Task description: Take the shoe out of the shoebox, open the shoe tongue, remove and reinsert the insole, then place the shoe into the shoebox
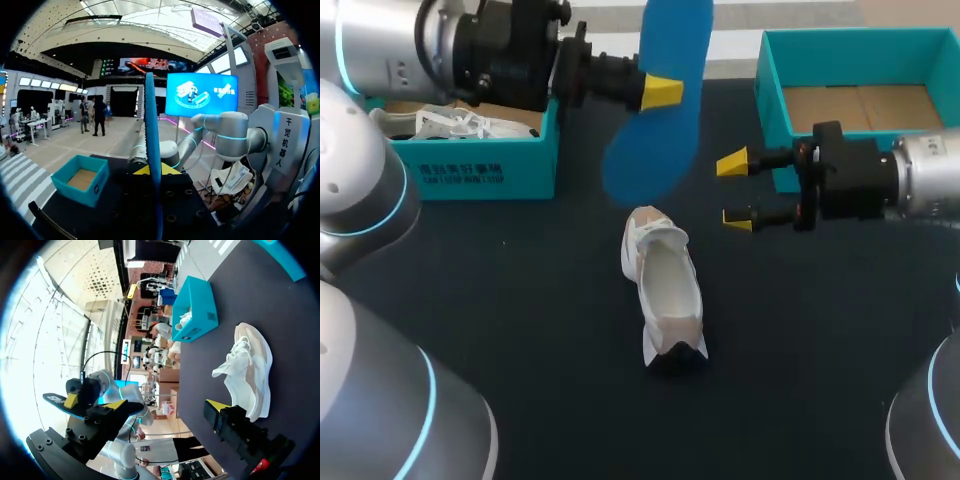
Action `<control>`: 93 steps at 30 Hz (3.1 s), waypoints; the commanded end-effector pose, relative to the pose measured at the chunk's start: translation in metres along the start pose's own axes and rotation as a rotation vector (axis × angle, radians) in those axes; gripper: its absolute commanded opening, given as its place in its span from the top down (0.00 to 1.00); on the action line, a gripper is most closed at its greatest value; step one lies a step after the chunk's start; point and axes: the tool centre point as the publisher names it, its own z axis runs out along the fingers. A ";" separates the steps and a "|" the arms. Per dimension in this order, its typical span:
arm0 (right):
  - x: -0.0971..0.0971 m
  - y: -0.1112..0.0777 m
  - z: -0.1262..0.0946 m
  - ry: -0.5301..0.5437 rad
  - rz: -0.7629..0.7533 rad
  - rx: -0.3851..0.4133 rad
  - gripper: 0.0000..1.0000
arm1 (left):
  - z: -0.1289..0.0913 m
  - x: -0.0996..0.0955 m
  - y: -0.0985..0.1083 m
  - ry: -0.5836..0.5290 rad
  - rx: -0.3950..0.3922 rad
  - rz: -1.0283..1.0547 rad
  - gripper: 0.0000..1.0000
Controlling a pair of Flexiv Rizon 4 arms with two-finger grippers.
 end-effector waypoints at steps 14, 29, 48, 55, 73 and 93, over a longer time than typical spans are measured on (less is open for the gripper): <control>0.000 0.000 0.002 -0.001 0.001 -0.003 0.00 | -0.034 -0.008 0.033 -0.107 -0.237 0.825 1.00; 0.000 0.000 0.002 -0.001 0.001 -0.003 0.00 | -0.042 -0.016 0.057 -0.074 -0.173 0.856 1.00; 0.000 0.000 0.002 -0.001 0.001 -0.003 0.00 | -0.047 0.012 0.097 0.290 0.105 1.322 1.00; 0.000 0.000 0.002 -0.001 0.001 -0.003 0.00 | -0.047 0.012 0.097 0.290 0.105 1.322 1.00; 0.000 0.000 0.002 -0.001 0.001 -0.003 0.00 | -0.046 0.008 0.129 0.191 0.247 1.488 1.00; 0.000 0.000 0.002 -0.001 0.001 -0.003 0.00 | -0.033 0.011 0.152 0.023 0.216 1.636 1.00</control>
